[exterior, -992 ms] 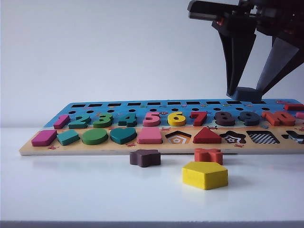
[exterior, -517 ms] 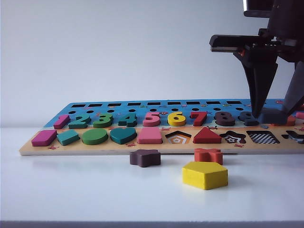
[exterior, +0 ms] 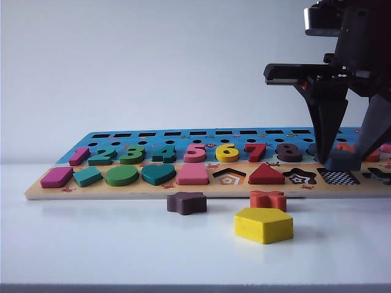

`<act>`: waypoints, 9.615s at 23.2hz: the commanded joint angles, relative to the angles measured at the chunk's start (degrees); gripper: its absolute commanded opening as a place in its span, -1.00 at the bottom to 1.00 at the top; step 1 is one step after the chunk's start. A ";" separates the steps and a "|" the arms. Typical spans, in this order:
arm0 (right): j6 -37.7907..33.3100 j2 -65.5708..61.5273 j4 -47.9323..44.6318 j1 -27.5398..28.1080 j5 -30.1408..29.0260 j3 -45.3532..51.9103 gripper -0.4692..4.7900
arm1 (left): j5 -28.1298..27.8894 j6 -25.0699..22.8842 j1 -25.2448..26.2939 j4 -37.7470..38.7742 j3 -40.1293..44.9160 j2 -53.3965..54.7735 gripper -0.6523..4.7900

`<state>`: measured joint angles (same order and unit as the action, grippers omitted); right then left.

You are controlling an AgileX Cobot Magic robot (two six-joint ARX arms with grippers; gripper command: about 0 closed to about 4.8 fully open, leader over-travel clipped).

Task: Insert the cube into the slot.

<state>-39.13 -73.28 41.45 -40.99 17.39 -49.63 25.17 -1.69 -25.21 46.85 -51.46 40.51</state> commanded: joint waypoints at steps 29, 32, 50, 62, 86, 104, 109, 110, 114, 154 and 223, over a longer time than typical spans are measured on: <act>2.32 -1.79 -2.43 1.62 -0.76 0.09 -0.81 | 0.33 -0.24 0.09 -1.16 -0.17 -0.02 -0.72; 2.32 -1.90 -2.43 1.62 -0.76 0.13 -0.83 | 0.37 -0.22 0.07 -1.16 -0.15 -0.02 -0.72; 2.12 -1.88 -2.40 1.62 -0.90 1.31 -0.83 | 9.53 -0.26 0.00 -6.75 0.79 1.36 -0.72; 2.12 -1.70 -1.70 1.62 -0.87 1.29 -0.84 | 9.53 -0.26 0.00 -9.79 2.32 3.43 -0.72; 2.78 -1.73 -3.87 1.75 -0.22 1.27 -0.82 | 9.53 -0.24 0.02 -12.68 5.07 4.44 -0.72; 3.19 -1.73 -3.76 1.75 -0.20 1.27 -0.21 | 9.53 -0.24 0.04 -12.68 5.07 4.46 -0.72; 3.17 -1.73 -3.67 1.75 0.37 1.27 -0.03 | 9.53 -0.24 0.07 -12.68 5.07 4.46 -0.72; 3.17 -1.73 -3.67 1.75 0.85 1.27 0.03 | 9.53 -0.24 0.07 -12.70 5.07 4.46 -0.72; 3.17 -1.70 -3.69 1.75 0.87 1.25 0.14 | 9.53 -0.24 0.07 -12.68 5.07 4.46 -0.72; 22.86 41.86 -26.23 14.88 -20.24 20.85 0.13 | 8.57 -0.39 0.15 -16.41 5.05 3.30 -0.72; 36.37 73.11 -25.90 41.92 -13.55 39.17 -0.85 | -30.99 -3.21 26.82 -38.45 44.11 -36.76 -0.72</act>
<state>-3.60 -0.32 15.97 0.99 2.70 -10.39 -6.11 -4.71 1.61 9.58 -7.64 4.08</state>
